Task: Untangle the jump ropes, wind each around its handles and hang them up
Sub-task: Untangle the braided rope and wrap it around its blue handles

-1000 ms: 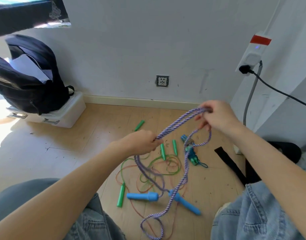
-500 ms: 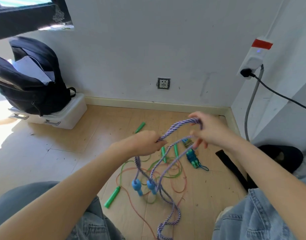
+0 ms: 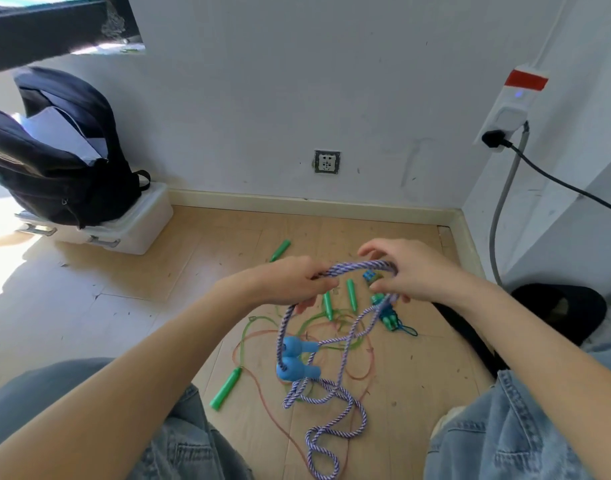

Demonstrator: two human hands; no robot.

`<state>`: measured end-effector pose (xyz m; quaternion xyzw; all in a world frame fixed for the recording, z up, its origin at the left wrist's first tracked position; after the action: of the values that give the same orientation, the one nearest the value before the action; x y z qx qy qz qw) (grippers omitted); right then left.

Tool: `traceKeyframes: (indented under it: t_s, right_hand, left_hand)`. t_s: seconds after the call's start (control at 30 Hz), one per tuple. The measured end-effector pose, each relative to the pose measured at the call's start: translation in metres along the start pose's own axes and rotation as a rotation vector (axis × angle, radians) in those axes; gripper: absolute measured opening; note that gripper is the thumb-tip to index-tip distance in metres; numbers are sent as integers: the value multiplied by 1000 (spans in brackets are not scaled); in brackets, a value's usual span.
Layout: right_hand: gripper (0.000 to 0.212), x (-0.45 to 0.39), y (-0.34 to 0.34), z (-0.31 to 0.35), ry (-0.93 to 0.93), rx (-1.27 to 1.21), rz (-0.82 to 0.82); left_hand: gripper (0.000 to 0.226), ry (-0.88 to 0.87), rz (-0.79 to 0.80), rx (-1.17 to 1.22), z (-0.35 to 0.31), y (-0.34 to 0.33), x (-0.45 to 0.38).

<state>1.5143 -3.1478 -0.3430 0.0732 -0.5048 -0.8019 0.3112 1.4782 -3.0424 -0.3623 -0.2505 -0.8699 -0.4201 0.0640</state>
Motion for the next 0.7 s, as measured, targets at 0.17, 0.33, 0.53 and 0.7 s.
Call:
traceKeyframes:
  t_s: [0.17,0.33,0.53,0.7]
  right_hand:
    - [17,-1,4,21,92,-332,-43]
    - [12,5,59,-30,-133,-440,-469]
    - [49,3,-11,14,63,-76,91]
    - [28,-6,-4,17,55,-169,-43]
  left_hand:
    - [26,-58,-37,190,-10,7,0]
    - [27,33,29,77,11,-4,1]
    - [36,-27,-108,-57,-4,7,-2]
    - [28,-52,-103,2,-10,9,-1]
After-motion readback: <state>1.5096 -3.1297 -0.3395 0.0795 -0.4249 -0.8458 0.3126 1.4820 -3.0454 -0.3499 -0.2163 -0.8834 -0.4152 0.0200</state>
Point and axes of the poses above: each hand's wrist, its own x-axis away from the middle knuckle, its own y-axis out of the back of the hand, z = x × y, the point moved 9 cm from there along -x, towards the middle knuckle, and after that the axes turned 1 degree about x, right-handed, at the moved point
